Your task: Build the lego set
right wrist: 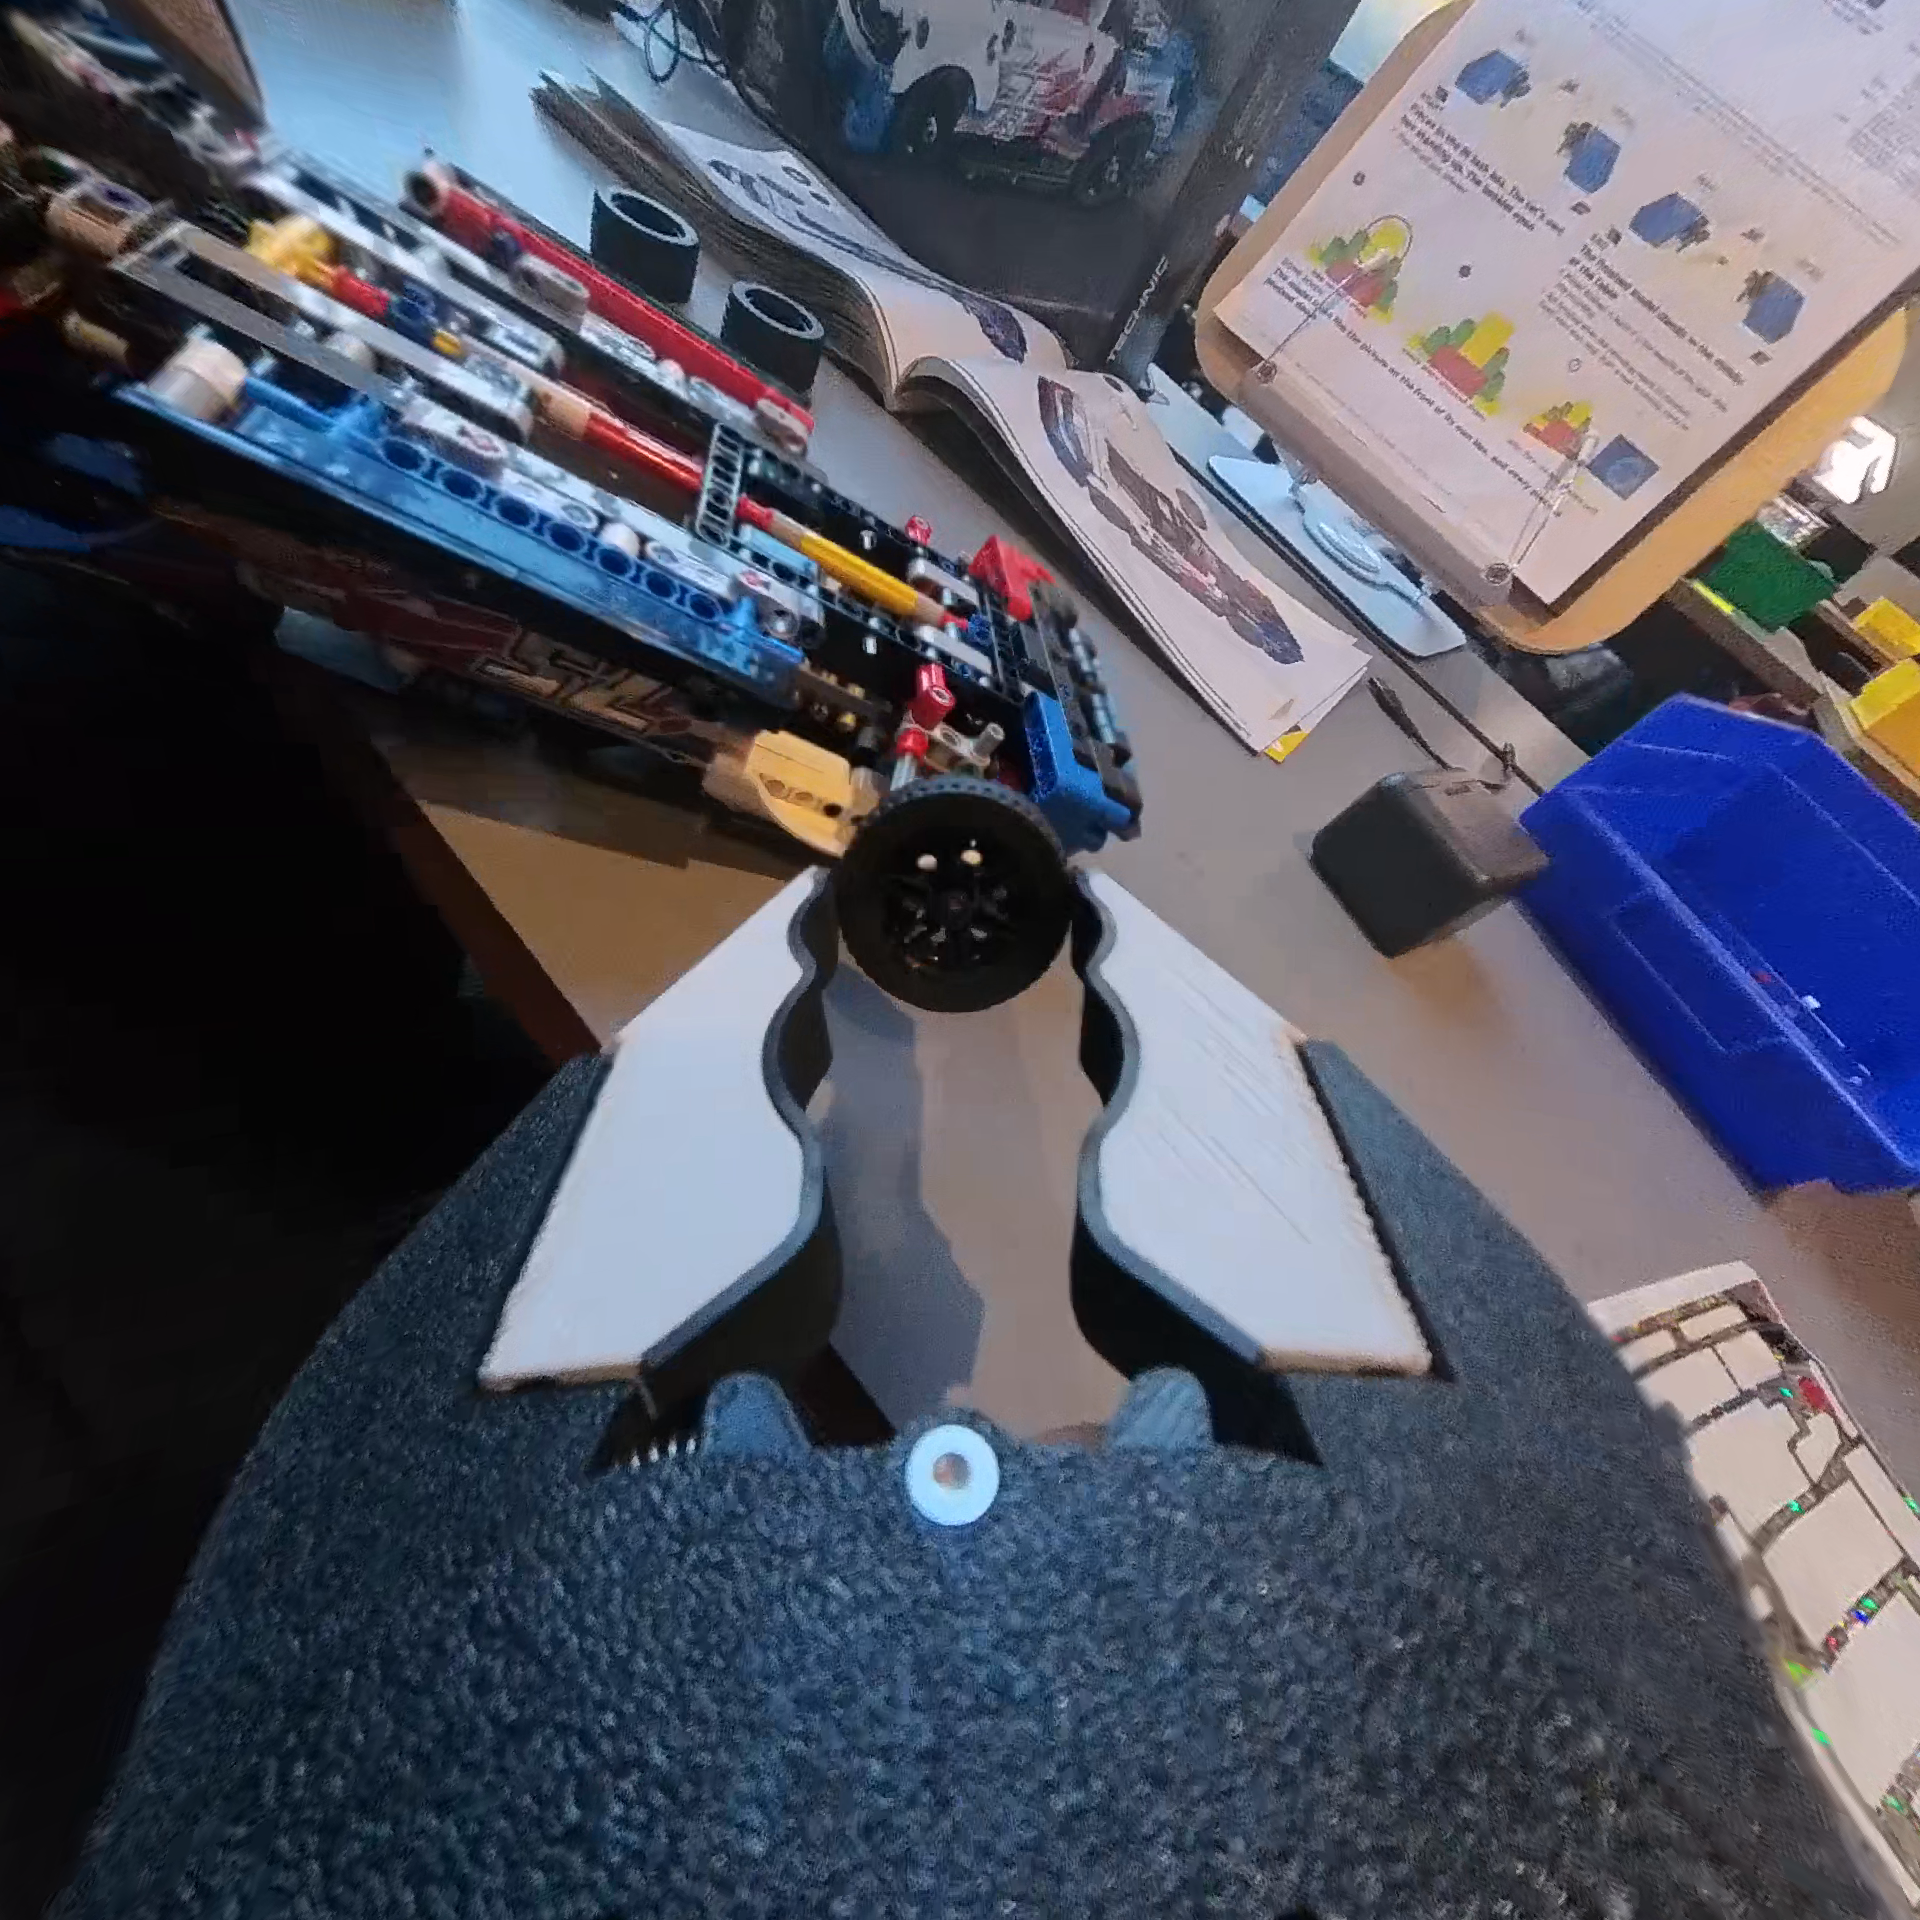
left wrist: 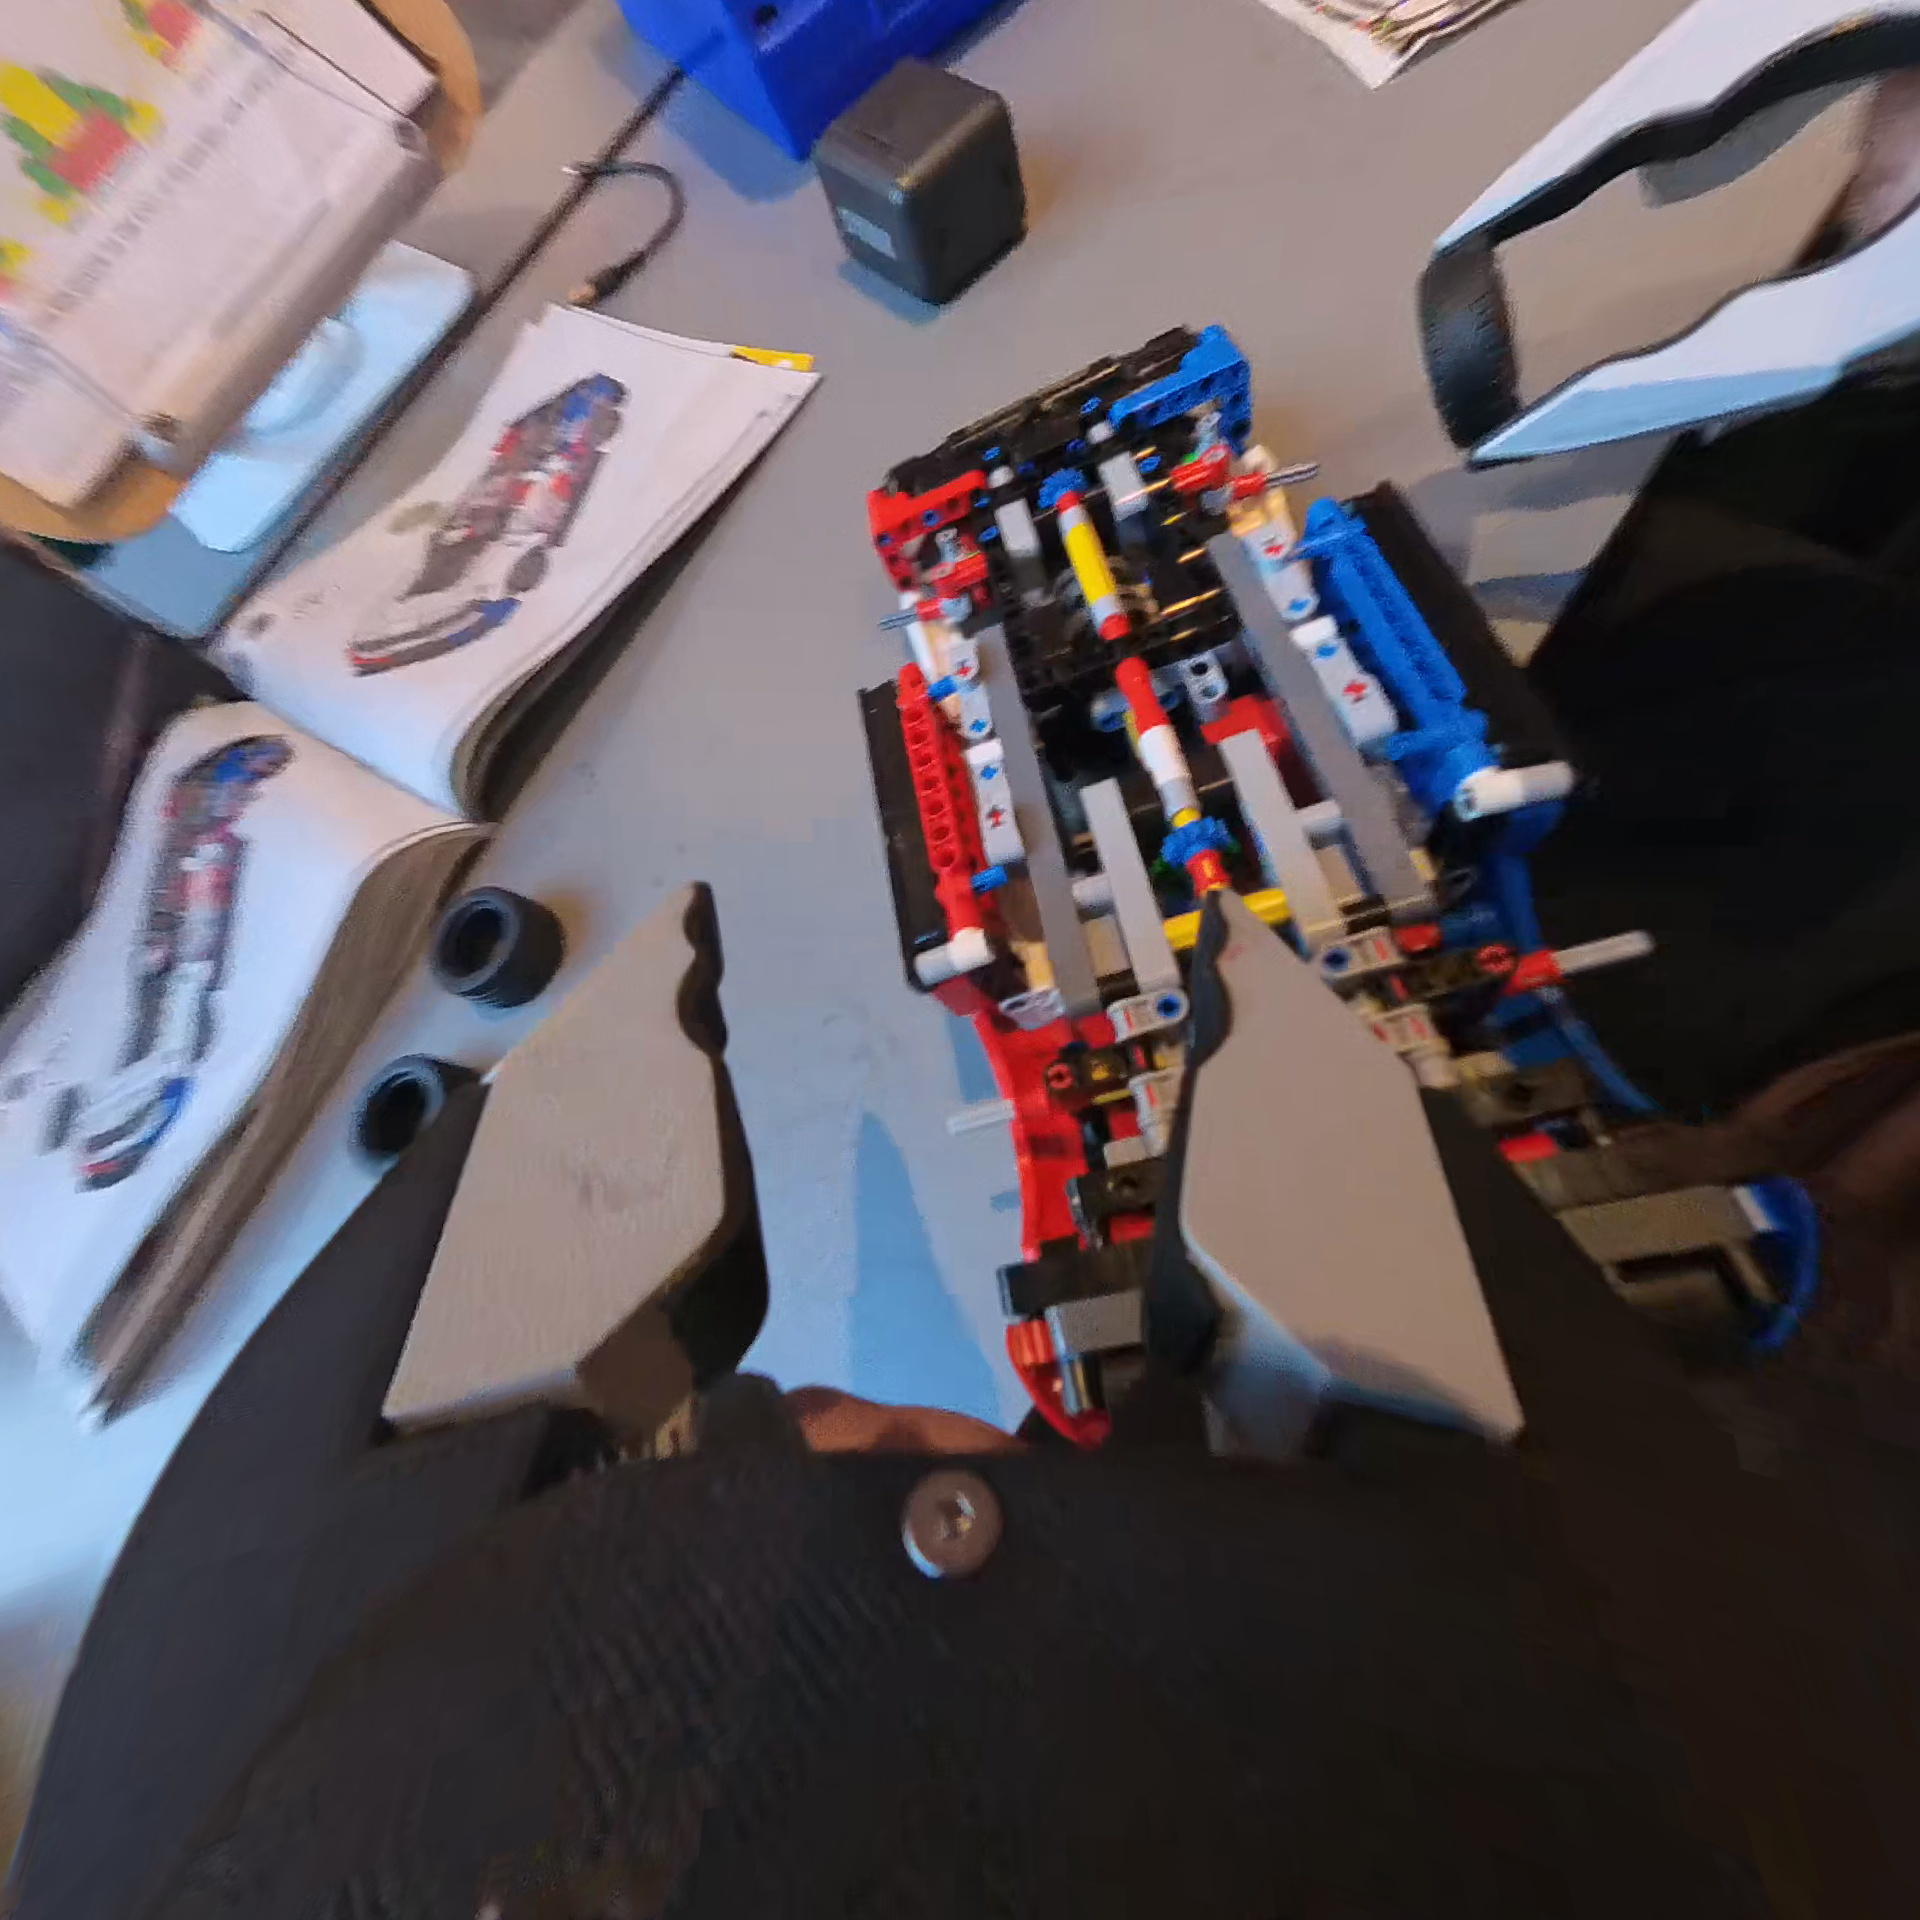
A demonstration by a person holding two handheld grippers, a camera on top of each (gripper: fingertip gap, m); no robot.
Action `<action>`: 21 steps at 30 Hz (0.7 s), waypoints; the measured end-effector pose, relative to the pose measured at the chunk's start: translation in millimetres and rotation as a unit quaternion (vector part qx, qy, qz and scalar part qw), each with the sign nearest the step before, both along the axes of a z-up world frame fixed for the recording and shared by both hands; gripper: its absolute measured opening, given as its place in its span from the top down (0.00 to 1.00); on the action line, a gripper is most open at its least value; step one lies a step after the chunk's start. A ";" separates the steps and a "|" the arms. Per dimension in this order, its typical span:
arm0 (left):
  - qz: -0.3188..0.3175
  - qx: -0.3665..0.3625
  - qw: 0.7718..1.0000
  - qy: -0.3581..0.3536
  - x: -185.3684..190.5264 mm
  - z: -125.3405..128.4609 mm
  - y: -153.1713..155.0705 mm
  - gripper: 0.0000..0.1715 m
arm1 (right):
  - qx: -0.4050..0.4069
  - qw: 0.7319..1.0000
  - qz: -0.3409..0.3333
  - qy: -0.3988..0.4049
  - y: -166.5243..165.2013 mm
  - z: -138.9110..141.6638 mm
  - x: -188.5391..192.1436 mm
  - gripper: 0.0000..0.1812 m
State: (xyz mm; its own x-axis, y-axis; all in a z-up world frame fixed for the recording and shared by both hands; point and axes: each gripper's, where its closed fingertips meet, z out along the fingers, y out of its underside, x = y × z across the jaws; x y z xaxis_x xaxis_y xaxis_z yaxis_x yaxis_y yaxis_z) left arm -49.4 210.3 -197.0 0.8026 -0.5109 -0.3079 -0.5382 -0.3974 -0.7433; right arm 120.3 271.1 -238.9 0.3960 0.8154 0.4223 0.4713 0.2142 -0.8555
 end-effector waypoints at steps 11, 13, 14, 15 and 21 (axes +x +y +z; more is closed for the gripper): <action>0.004 0.029 0.999 0.043 -22.0 -16.3 10.0 0.46 | 0.031 0.999 -0.028 -0.001 -0.6 6.6 -32.3 0.78; 0.000 0.026 0.999 0.029 -21.3 -16.8 13.9 0.45 | 0.033 0.998 -0.046 -0.001 6.0 3.7 -29.4 0.78; -0.003 0.027 0.999 0.020 -19.9 -16.3 15.5 0.46 | 0.030 0.998 -0.053 0.002 9.6 3.3 -27.0 0.78; -0.002 0.032 0.999 0.014 -20.0 -14.9 18.5 0.46 | 0.024 0.998 -0.060 0.007 13.3 3.6 -24.3 0.78; 0.010 0.039 0.999 0.030 -27.4 -21.8 33.6 0.56 | -0.021 0.995 -0.087 0.042 32.0 3.4 -5.8 0.78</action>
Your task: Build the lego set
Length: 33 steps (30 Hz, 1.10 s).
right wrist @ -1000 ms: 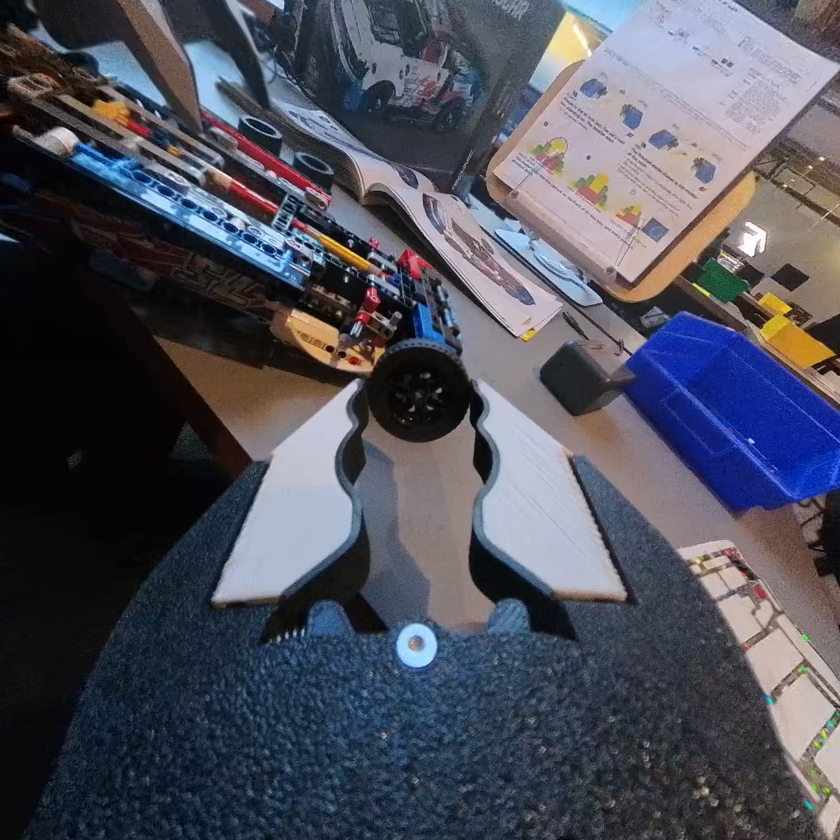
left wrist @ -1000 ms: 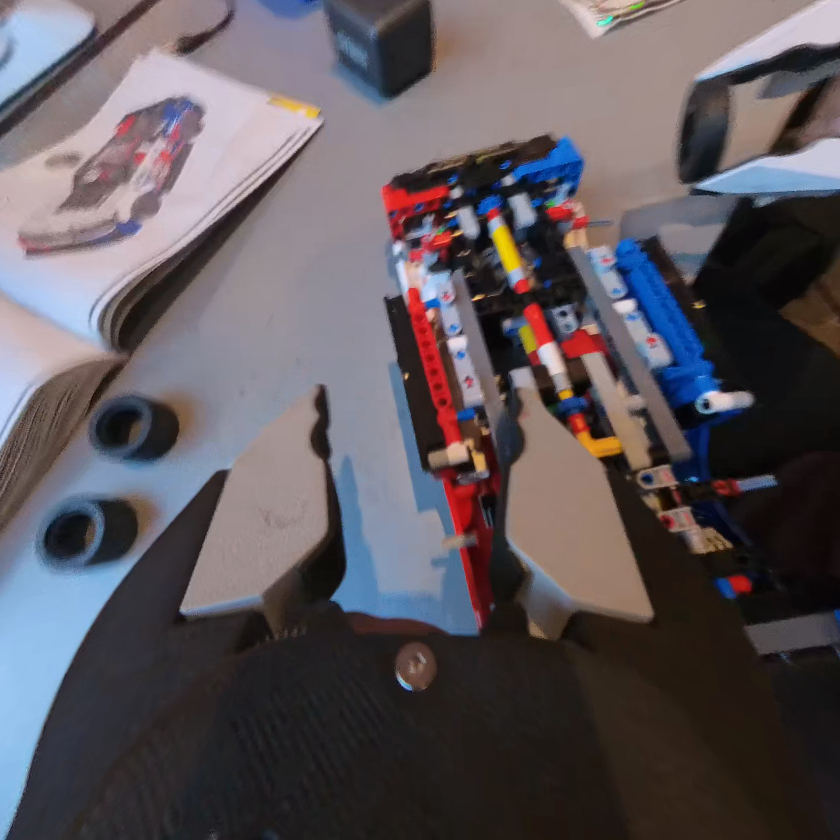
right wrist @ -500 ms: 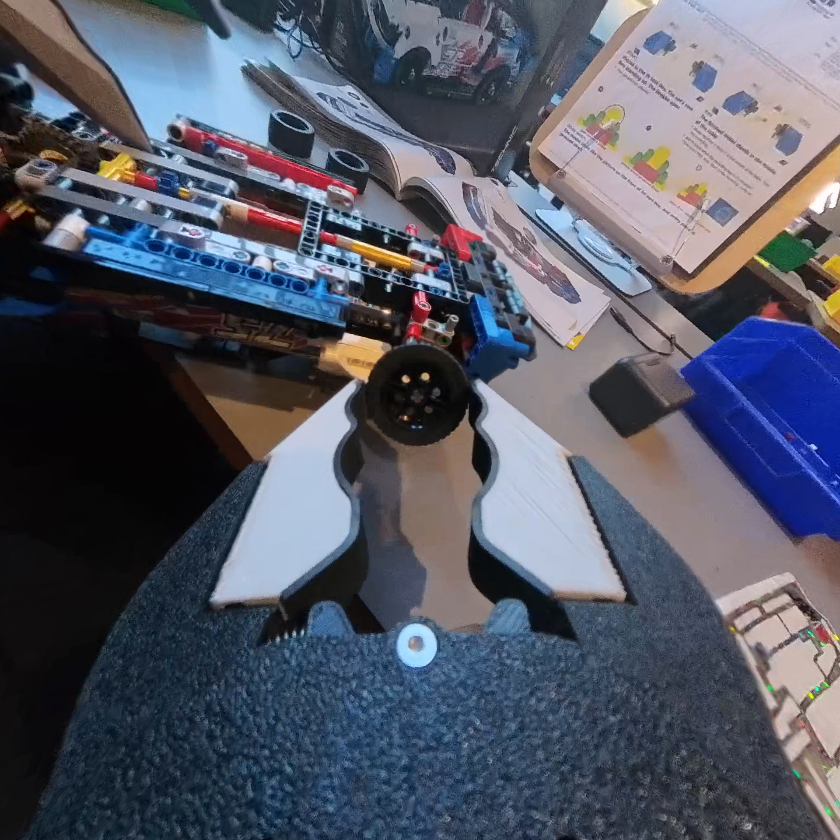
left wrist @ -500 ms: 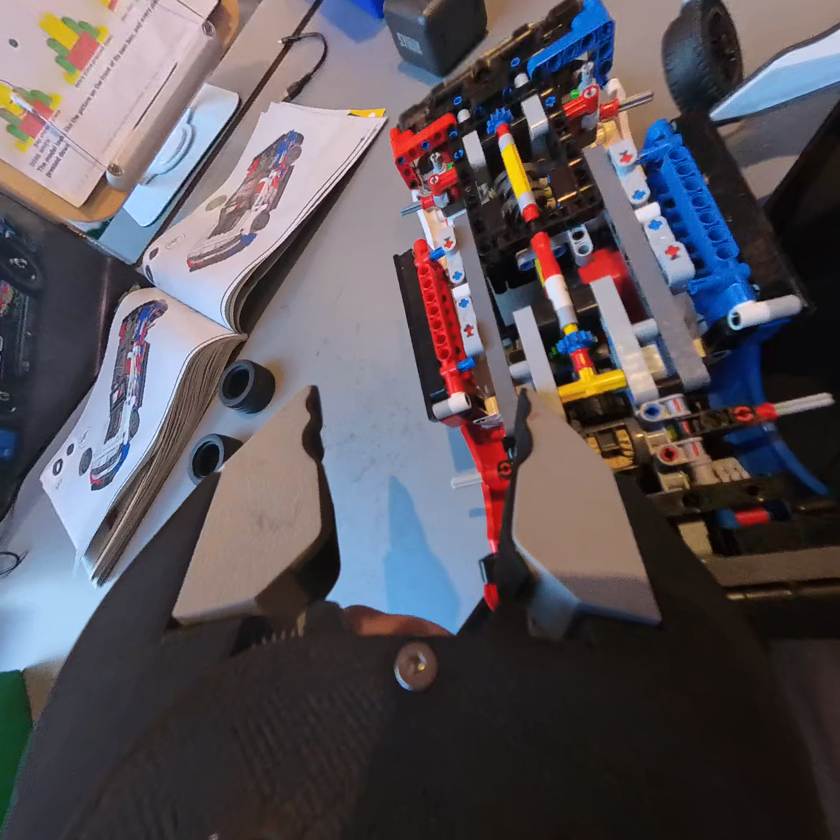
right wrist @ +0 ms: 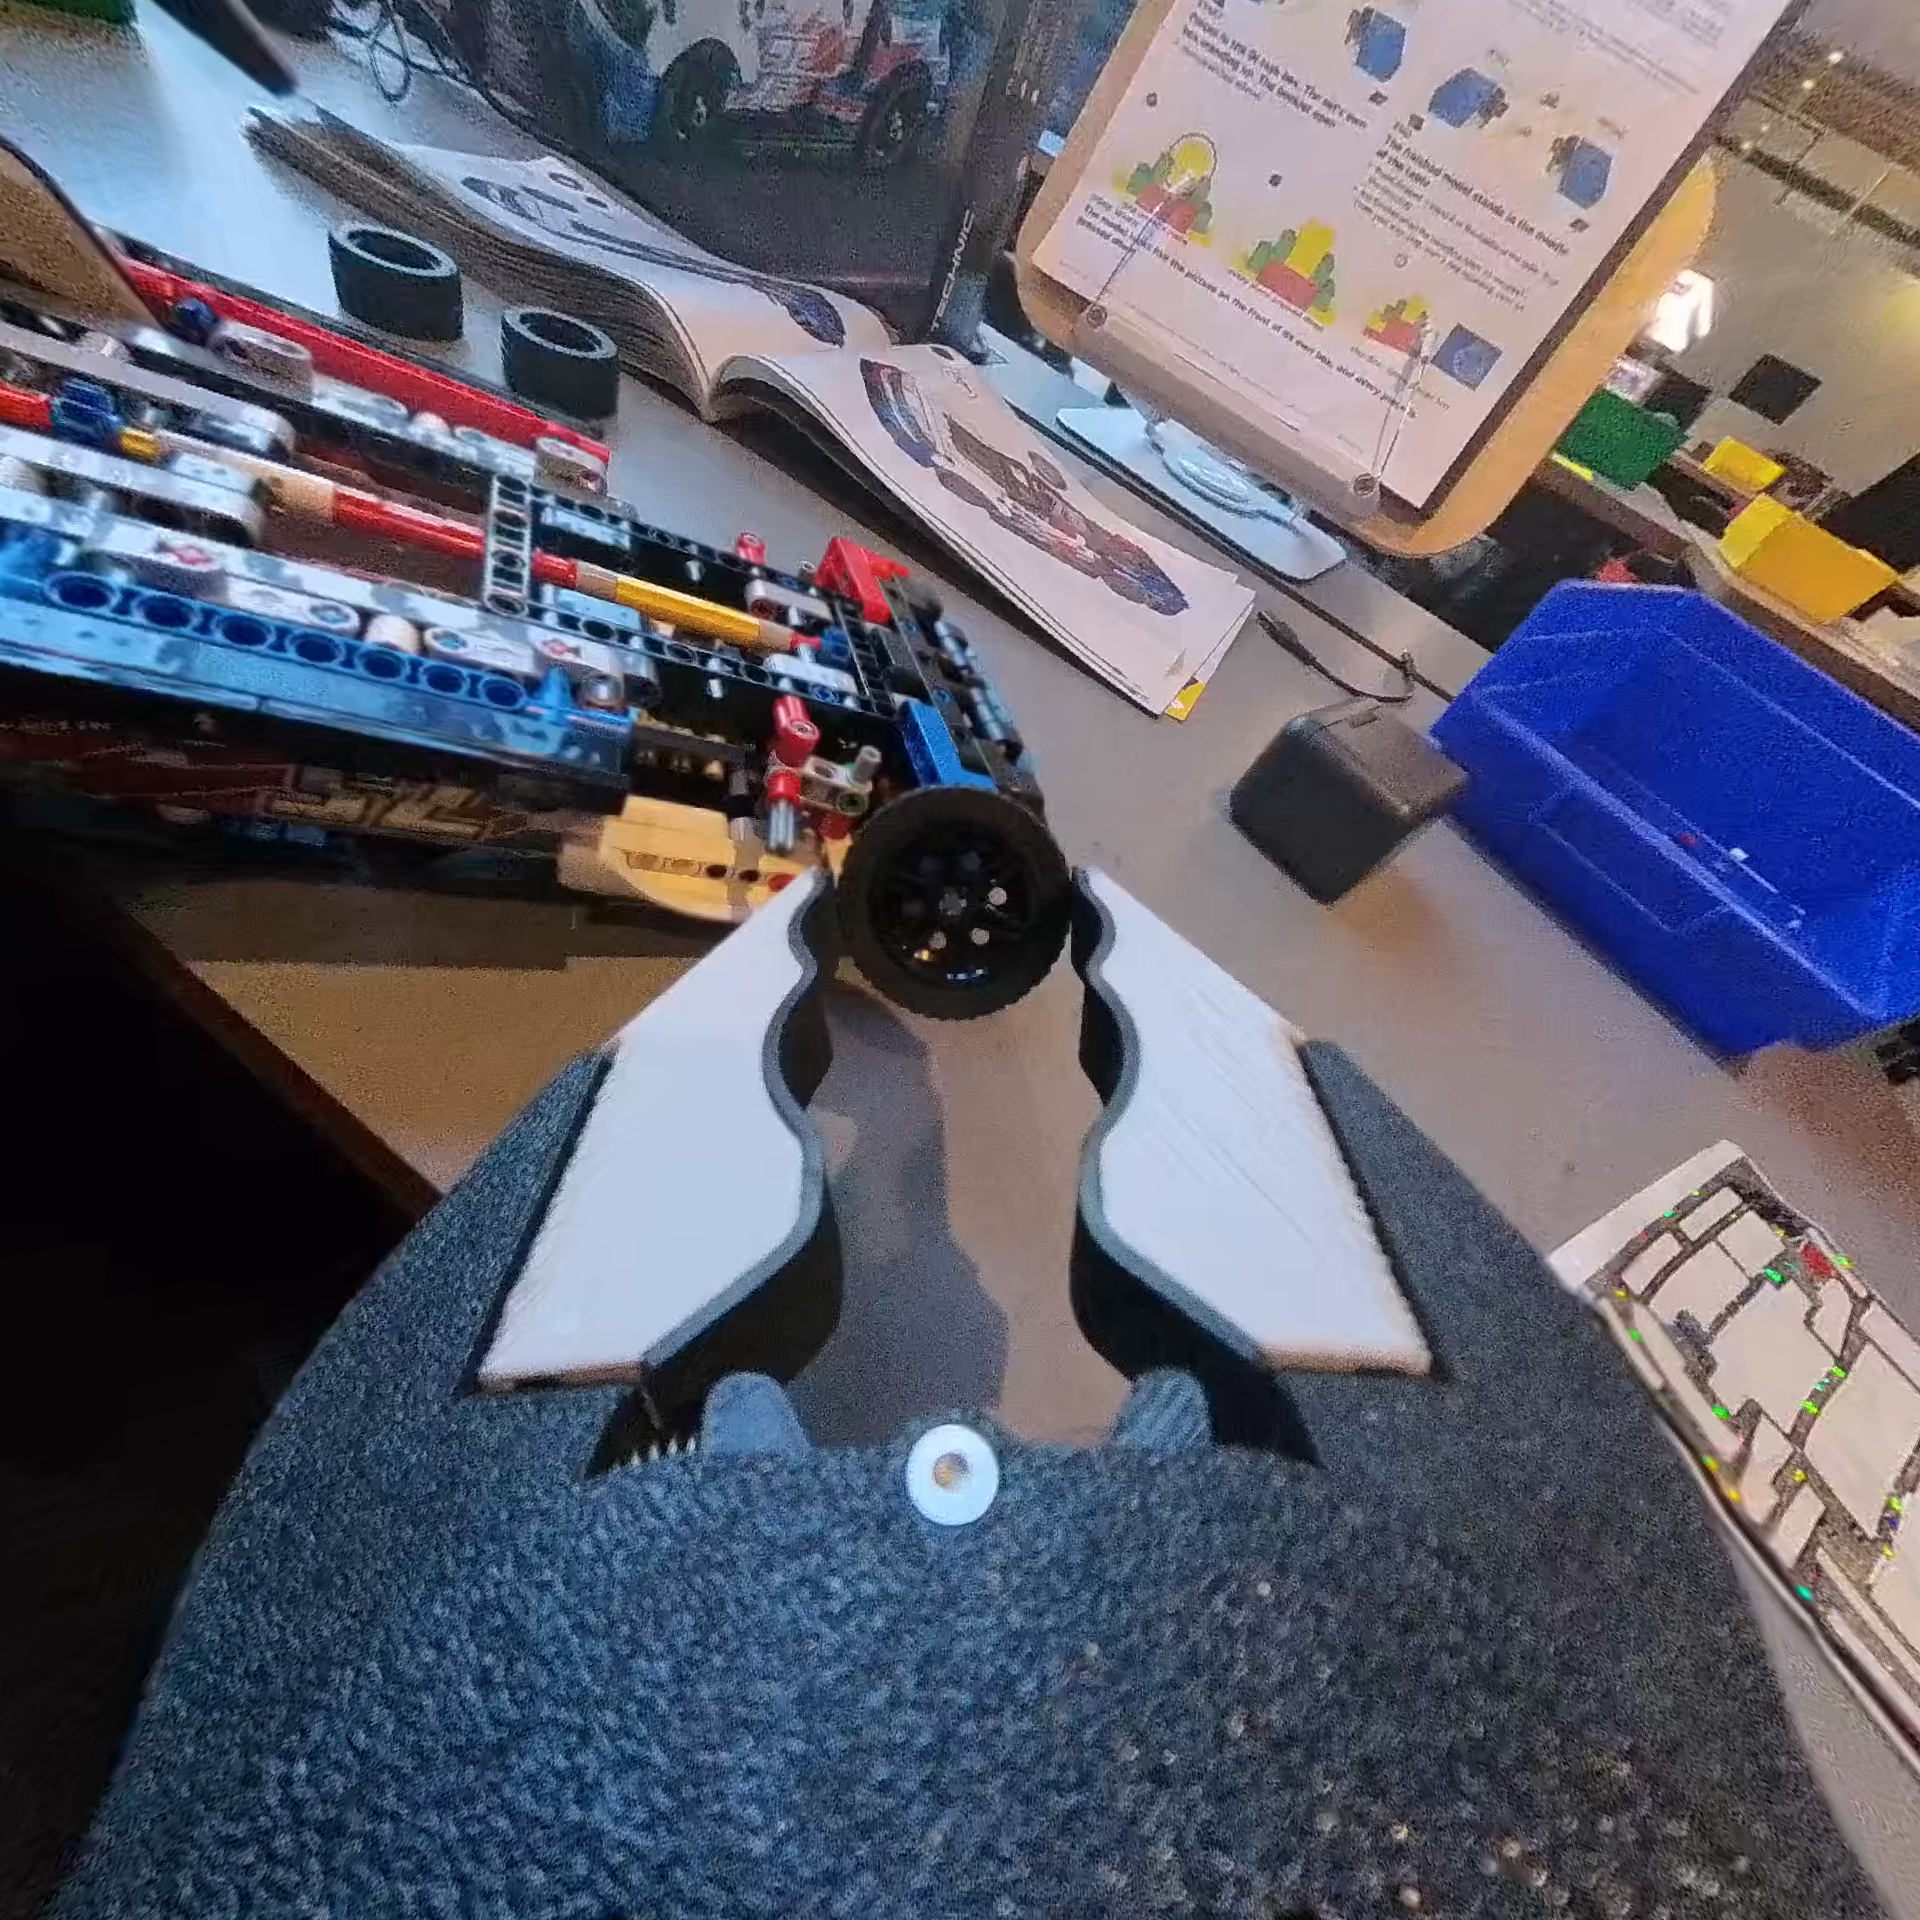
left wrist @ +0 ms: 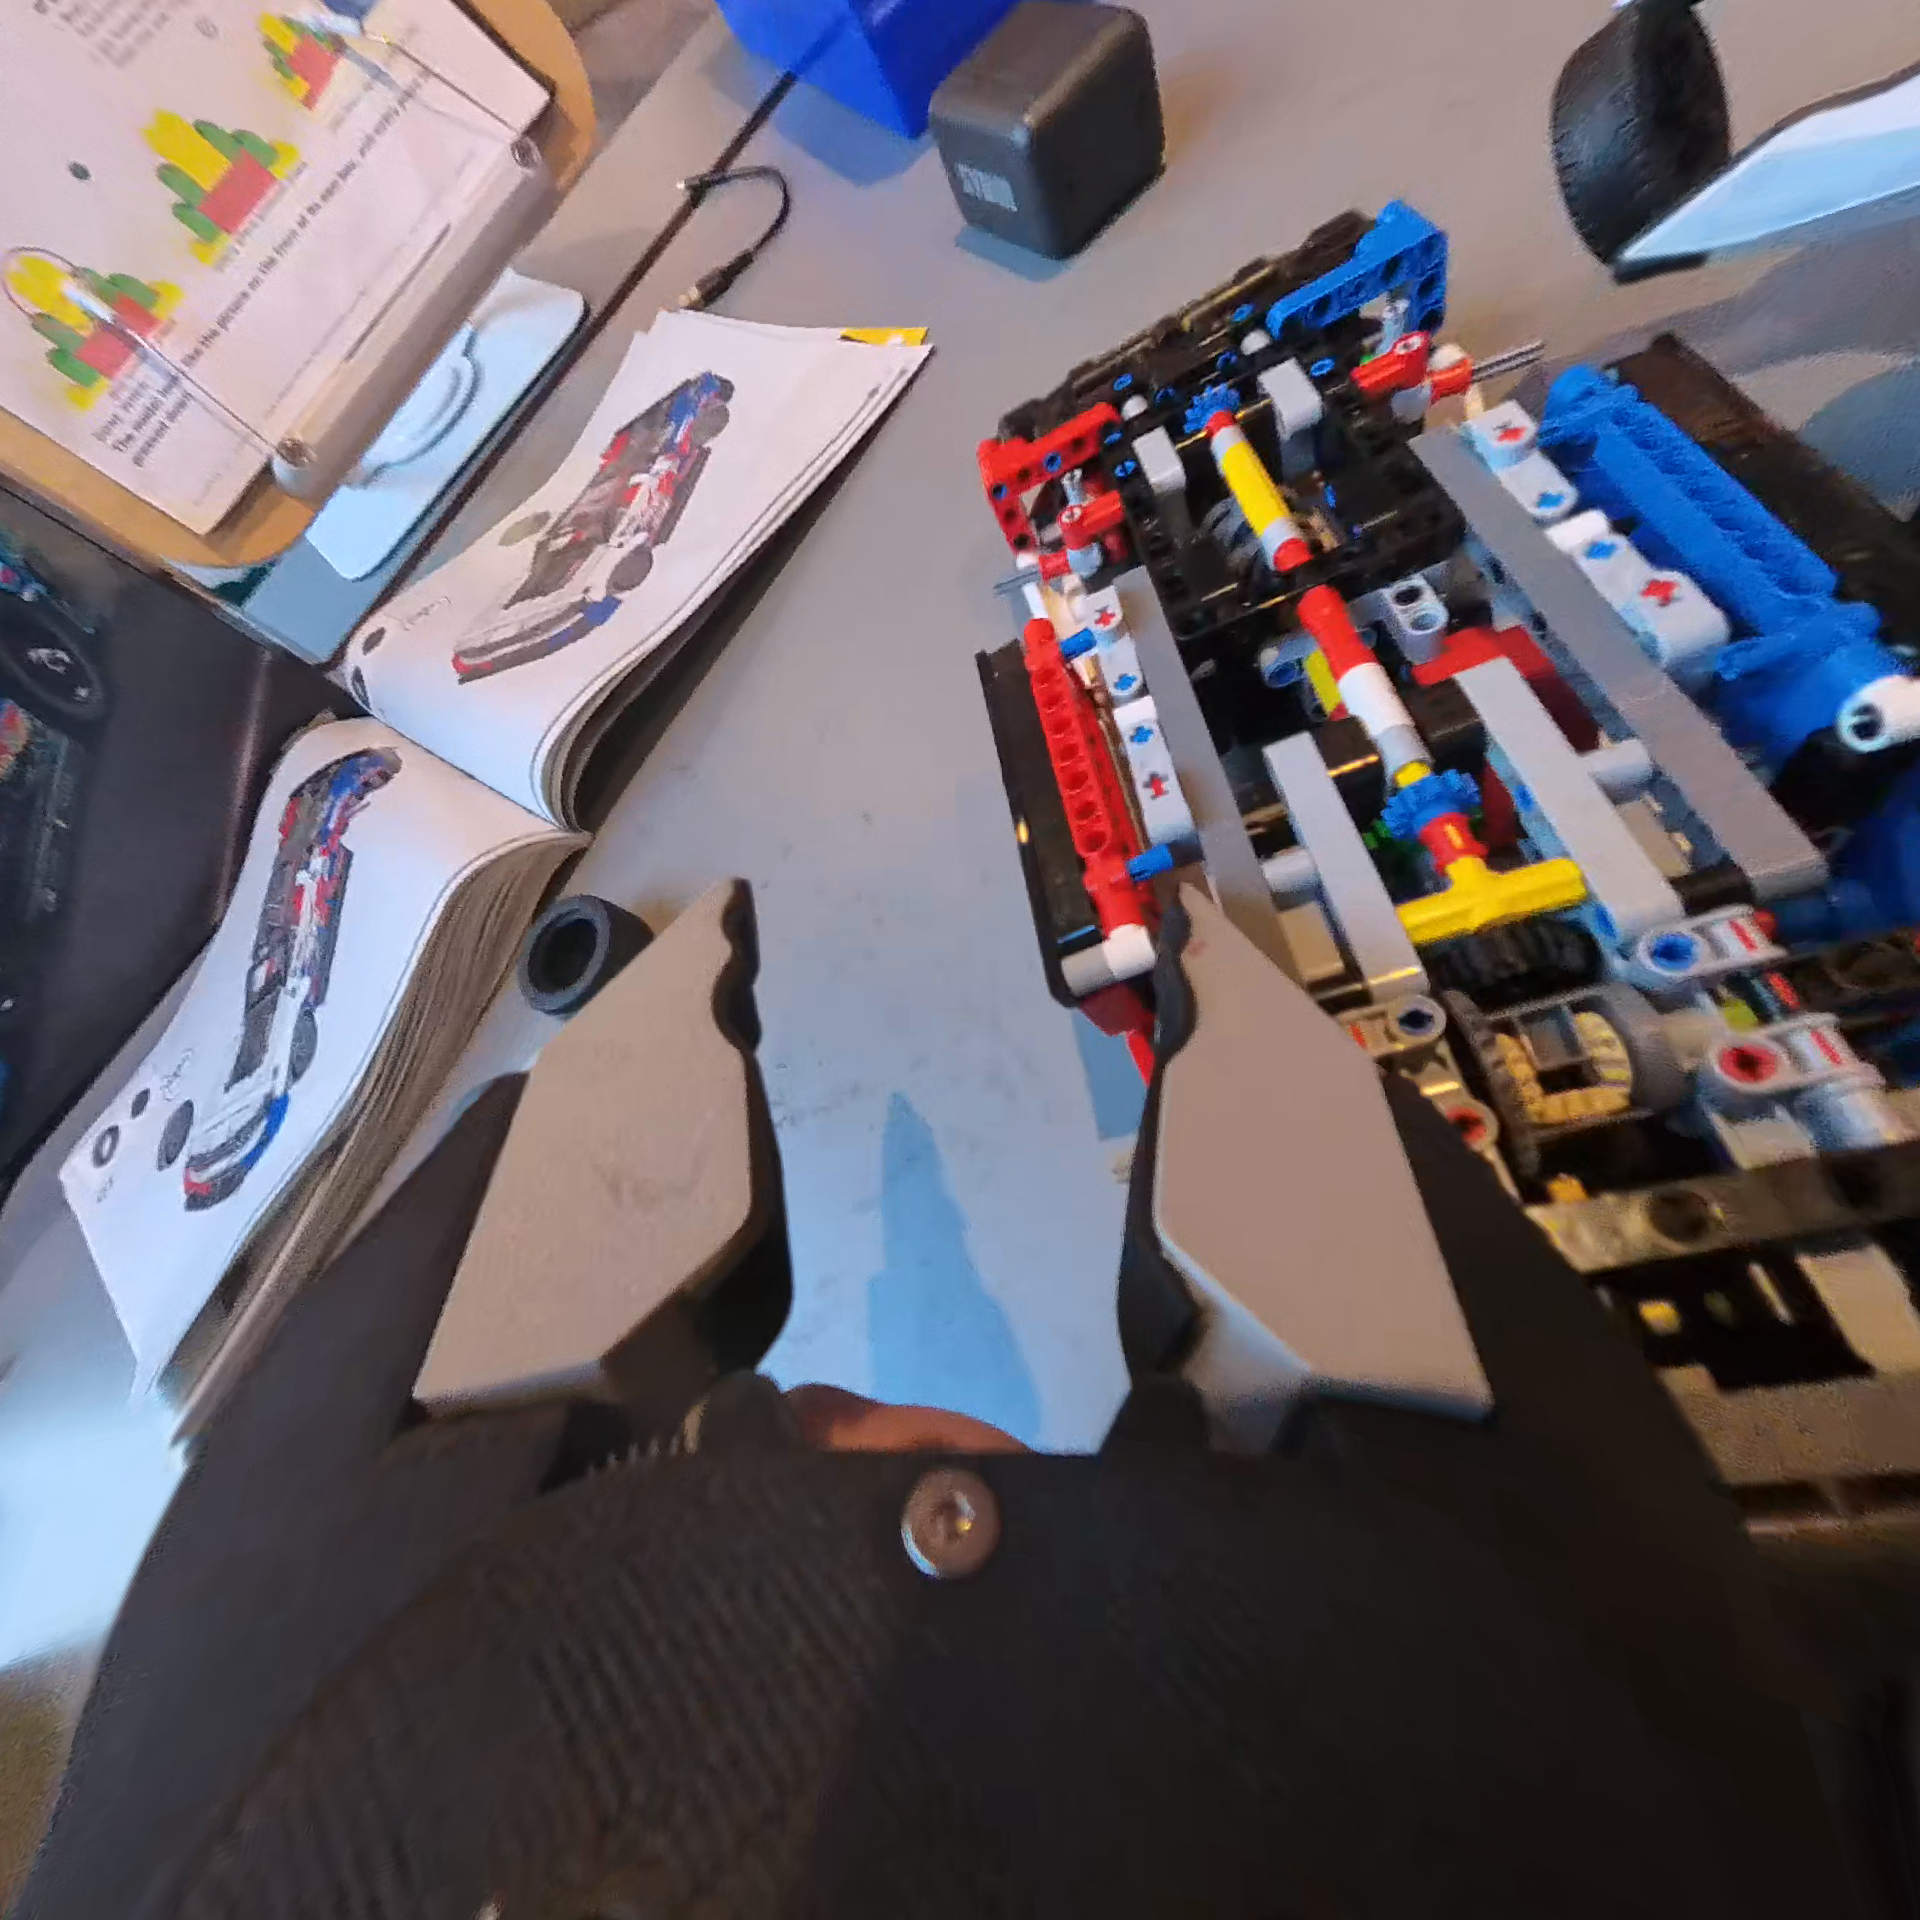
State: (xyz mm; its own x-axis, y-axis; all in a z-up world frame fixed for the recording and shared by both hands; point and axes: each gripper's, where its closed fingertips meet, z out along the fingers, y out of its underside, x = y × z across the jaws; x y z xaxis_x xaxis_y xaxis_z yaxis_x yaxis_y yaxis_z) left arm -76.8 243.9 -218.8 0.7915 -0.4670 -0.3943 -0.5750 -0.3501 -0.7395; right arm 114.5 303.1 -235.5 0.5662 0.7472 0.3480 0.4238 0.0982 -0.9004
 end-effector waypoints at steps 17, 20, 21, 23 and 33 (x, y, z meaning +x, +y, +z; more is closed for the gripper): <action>0.098 0.086 0.988 -0.087 -67.5 16.5 12.0 0.56 | -0.083 0.996 -0.038 0.011 28.3 -21.3 47.2 0.78; 0.117 0.052 0.988 -0.089 -76.5 9.8 16.7 0.53 | -0.078 0.996 -0.034 0.002 24.2 -16.8 43.7 0.78; 0.113 0.061 0.986 -0.106 -78.2 17.6 12.0 0.54 | -0.073 0.997 -0.031 -0.001 21.7 -14.1 43.6 0.78; 0.124 0.081 0.981 -0.123 -91.8 31.1 -2.4 0.56 | -0.066 0.997 -0.037 -0.007 20.2 -11.0 47.6 0.78; 0.046 -0.061 0.960 -0.271 -34.4 17.5 -131.9 0.34 | -0.097 0.994 -0.054 0.026 17.3 0.5 51.5 0.78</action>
